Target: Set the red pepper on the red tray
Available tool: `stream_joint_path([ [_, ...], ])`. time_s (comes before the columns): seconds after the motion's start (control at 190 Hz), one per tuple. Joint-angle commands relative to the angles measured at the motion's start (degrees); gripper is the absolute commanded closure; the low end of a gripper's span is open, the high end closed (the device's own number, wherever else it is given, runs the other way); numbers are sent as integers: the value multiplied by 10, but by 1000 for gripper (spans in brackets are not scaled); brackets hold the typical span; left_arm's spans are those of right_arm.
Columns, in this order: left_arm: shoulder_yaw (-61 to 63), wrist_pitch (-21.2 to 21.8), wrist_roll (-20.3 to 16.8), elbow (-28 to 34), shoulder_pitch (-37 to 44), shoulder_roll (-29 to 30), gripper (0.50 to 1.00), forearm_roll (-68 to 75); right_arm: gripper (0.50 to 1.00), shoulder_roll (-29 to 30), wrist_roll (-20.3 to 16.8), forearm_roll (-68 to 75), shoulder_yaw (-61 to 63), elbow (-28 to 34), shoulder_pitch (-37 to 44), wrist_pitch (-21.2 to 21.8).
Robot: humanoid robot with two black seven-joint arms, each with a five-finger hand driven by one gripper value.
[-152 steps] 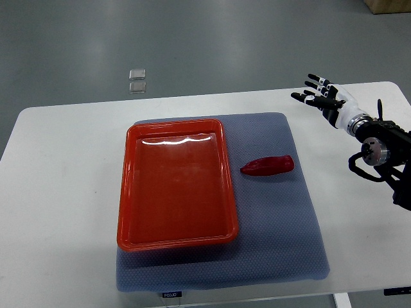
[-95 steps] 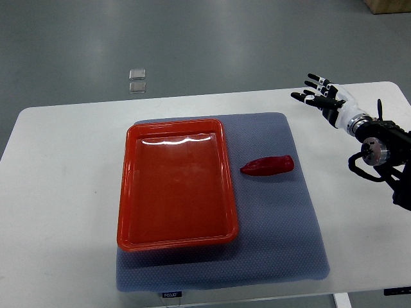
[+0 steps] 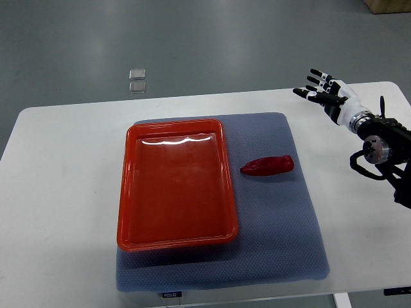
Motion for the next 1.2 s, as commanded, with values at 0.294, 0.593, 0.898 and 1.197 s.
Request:
stream_joint_path([
  [0.294, 0, 0, 0, 0, 1, 0, 500, 0, 570, -3, 17, -1, 0, -1, 0, -3],
  [0.593, 0, 0, 0, 0, 0, 0, 500, 0, 570, -8, 18, 0, 1, 3, 0, -1],
  [0.898, 0, 0, 1, 0, 0, 0, 500, 0, 570, -43, 18, 3, -1, 58, 13, 0],
  [1.197, 0, 0, 0, 0, 0, 0, 500, 0, 572, -166, 17, -103, -80, 203, 48, 10],
])
